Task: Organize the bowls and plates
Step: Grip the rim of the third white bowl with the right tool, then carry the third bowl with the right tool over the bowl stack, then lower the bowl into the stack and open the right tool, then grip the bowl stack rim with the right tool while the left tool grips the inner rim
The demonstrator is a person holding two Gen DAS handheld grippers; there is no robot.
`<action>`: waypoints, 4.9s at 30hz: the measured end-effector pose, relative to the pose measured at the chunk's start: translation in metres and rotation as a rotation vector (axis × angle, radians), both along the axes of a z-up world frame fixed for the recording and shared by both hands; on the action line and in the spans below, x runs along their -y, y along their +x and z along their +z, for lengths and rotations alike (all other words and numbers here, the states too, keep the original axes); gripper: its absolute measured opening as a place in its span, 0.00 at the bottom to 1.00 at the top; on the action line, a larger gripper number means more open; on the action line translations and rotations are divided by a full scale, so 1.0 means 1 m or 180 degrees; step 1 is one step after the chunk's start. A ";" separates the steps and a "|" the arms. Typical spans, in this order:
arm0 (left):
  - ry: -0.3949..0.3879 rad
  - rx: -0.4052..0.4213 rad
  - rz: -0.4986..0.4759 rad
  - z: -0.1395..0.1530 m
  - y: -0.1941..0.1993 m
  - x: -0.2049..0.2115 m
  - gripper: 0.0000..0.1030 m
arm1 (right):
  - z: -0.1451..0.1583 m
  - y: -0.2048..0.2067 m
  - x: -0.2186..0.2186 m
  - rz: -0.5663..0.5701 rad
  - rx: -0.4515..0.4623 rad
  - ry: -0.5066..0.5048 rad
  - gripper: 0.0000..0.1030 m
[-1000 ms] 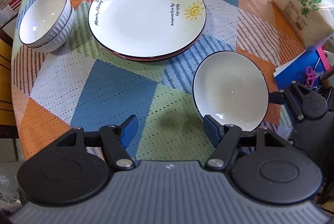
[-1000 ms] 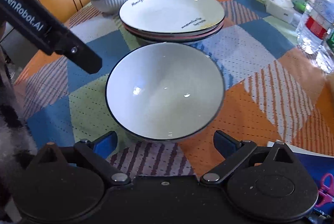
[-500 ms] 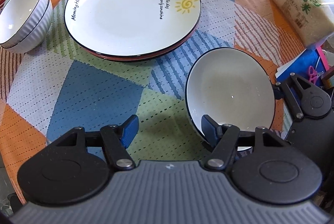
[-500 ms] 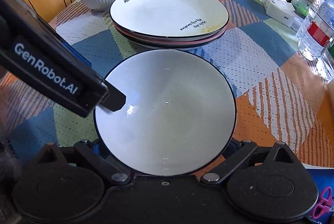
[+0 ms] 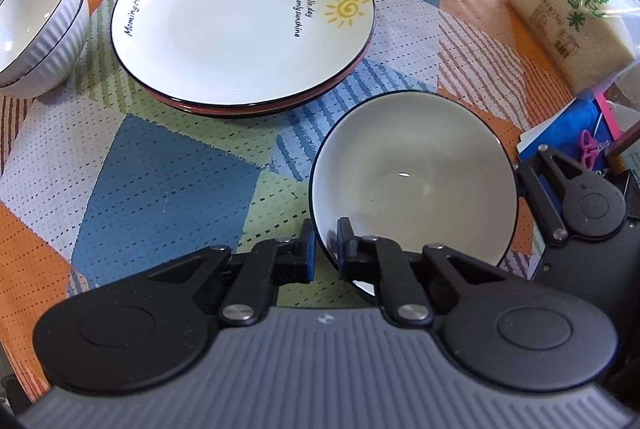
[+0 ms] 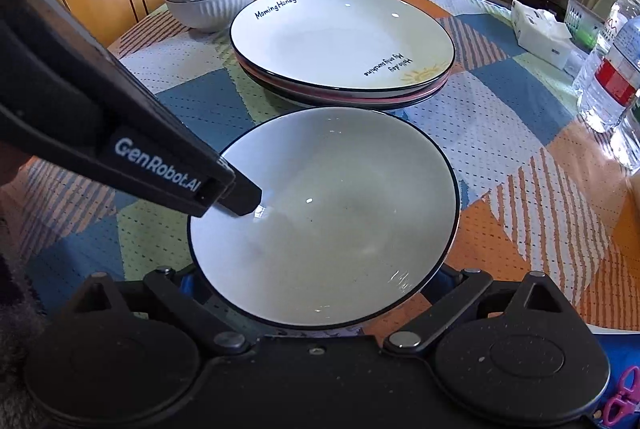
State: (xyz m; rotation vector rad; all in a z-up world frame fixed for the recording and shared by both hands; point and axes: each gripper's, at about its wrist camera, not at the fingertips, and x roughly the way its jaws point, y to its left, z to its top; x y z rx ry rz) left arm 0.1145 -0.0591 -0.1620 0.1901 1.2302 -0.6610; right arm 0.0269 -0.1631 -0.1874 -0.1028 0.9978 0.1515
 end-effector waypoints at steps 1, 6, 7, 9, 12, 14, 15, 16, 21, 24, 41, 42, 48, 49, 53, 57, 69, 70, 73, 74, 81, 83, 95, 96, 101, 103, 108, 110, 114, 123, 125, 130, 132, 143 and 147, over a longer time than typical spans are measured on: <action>0.0010 0.0006 0.0003 0.000 0.000 0.000 0.09 | 0.000 0.000 0.001 -0.0010 0.0000 0.0041 0.97; 0.0079 0.0018 0.0019 0.003 -0.003 -0.005 0.09 | 0.000 -0.002 -0.005 0.0045 0.0066 0.0045 0.97; 0.0084 0.0012 0.0038 0.004 -0.003 -0.006 0.09 | 0.001 -0.003 -0.007 0.0056 0.0086 0.0044 0.97; 0.0082 -0.0015 0.0122 0.010 -0.003 -0.010 0.08 | 0.004 -0.005 -0.009 0.0077 0.0112 0.0088 0.97; 0.0133 -0.0001 0.0170 0.017 -0.006 -0.014 0.09 | 0.013 -0.006 -0.016 0.0096 0.0108 0.0060 0.97; 0.0132 0.0038 0.0172 0.025 -0.009 -0.019 0.09 | 0.019 -0.007 -0.020 0.0127 0.0134 0.0034 0.97; 0.0131 0.0068 0.0171 0.029 -0.010 -0.021 0.09 | 0.022 -0.008 -0.022 0.0140 0.0154 0.0045 0.97; 0.0135 0.0107 0.0159 0.033 -0.012 -0.023 0.09 | 0.025 -0.009 -0.023 0.0148 0.0186 0.0057 0.97; 0.0142 0.0283 0.0218 0.059 -0.015 -0.036 0.09 | 0.043 -0.009 -0.032 0.0207 0.0349 0.0080 0.96; 0.0126 0.0401 0.0245 0.071 -0.018 -0.045 0.09 | 0.053 -0.007 -0.041 0.0272 0.0429 0.0020 0.96; -0.0234 0.0673 0.0521 0.127 0.011 -0.095 0.09 | 0.104 0.023 -0.064 0.0571 0.0846 -0.0065 0.96; -0.0222 0.0705 0.0557 0.129 0.015 -0.098 0.09 | 0.106 0.029 -0.067 0.0609 0.0845 -0.0051 0.96; -0.0261 0.0913 0.0862 0.139 0.037 -0.119 0.09 | 0.115 0.067 -0.078 0.0929 0.0973 -0.0012 0.96; -0.0287 0.0906 0.0914 0.140 0.044 -0.124 0.09 | 0.117 0.073 -0.080 0.0997 0.1003 -0.0021 0.96; -0.0366 0.0852 0.1123 0.140 0.071 -0.145 0.10 | 0.121 0.104 -0.090 0.1265 0.1031 -0.0016 0.96; -0.0223 0.0830 0.1329 0.129 0.102 -0.155 0.10 | 0.115 0.137 -0.108 0.1363 0.0918 0.0009 0.96; -0.0063 0.0555 0.1707 0.093 0.187 -0.176 0.10 | 0.090 0.217 -0.129 0.1555 0.0526 0.0050 0.96; -0.0039 0.0566 0.1708 0.091 0.191 -0.176 0.10 | 0.090 0.222 -0.129 0.1625 0.0435 0.0091 0.96; -0.0102 0.0537 0.1724 0.087 0.197 -0.180 0.10 | 0.085 0.228 -0.130 0.1728 0.0247 0.0111 0.93; -0.0101 0.0548 0.1704 0.086 0.197 -0.180 0.10 | 0.084 0.227 -0.131 0.1754 0.0261 0.0065 0.93; 0.0027 0.0593 0.1725 0.072 0.202 -0.176 0.09 | 0.076 0.235 -0.135 0.1647 0.0241 0.0035 0.93; 0.0125 0.0658 0.1705 0.068 0.204 -0.174 0.09 | 0.074 0.237 -0.138 0.1630 0.0250 -0.0010 0.93; 0.0268 0.0695 0.1648 0.047 0.210 -0.166 0.11 | 0.066 0.237 -0.138 0.1536 0.0362 -0.0104 0.97; 0.0250 0.0650 0.1656 0.044 0.210 -0.167 0.11 | 0.065 0.236 -0.137 0.1523 0.0357 -0.0087 0.97; -0.0023 0.0667 0.1794 0.048 0.207 -0.178 0.12 | 0.066 0.216 -0.133 0.1459 0.0604 -0.0062 0.97; -0.0147 0.0696 0.1828 0.055 0.203 -0.186 0.15 | 0.069 0.206 -0.131 0.1381 0.0733 0.0008 0.97; -0.0437 0.0648 0.1922 0.063 0.194 -0.205 0.19 | 0.078 0.182 -0.120 0.1092 0.0946 0.0241 0.97; -0.0527 0.0595 0.1956 0.064 0.192 -0.211 0.22 | 0.079 0.174 -0.117 0.1035 0.0969 0.0291 0.97; -0.0721 0.0451 0.2022 0.061 0.192 -0.223 0.29 | 0.074 0.163 -0.112 0.0975 0.0939 0.0341 0.97; -0.0888 0.0128 0.2131 0.040 0.199 -0.234 0.42 | 0.057 0.155 -0.113 0.1062 0.0905 0.0052 0.97; -0.0940 0.0026 0.2163 0.032 0.202 -0.236 0.44 | 0.055 0.155 -0.117 0.1136 0.0921 -0.0059 0.97; -0.1045 -0.0168 0.2146 0.012 0.210 -0.237 0.49 | 0.051 0.166 -0.129 0.1343 0.0879 -0.0309 0.97; -0.1118 -0.0276 0.2158 0.002 0.215 -0.238 0.50 | 0.048 0.177 -0.131 0.1362 0.0768 -0.0268 0.97; -0.1318 -0.0397 0.2243 -0.031 0.232 -0.232 0.49 | 0.027 0.241 -0.136 0.1292 0.0188 -0.0097 0.99; -0.1353 -0.0366 0.2225 -0.034 0.234 -0.230 0.45 | 0.020 0.246 -0.144 0.1386 0.0156 -0.0158 1.00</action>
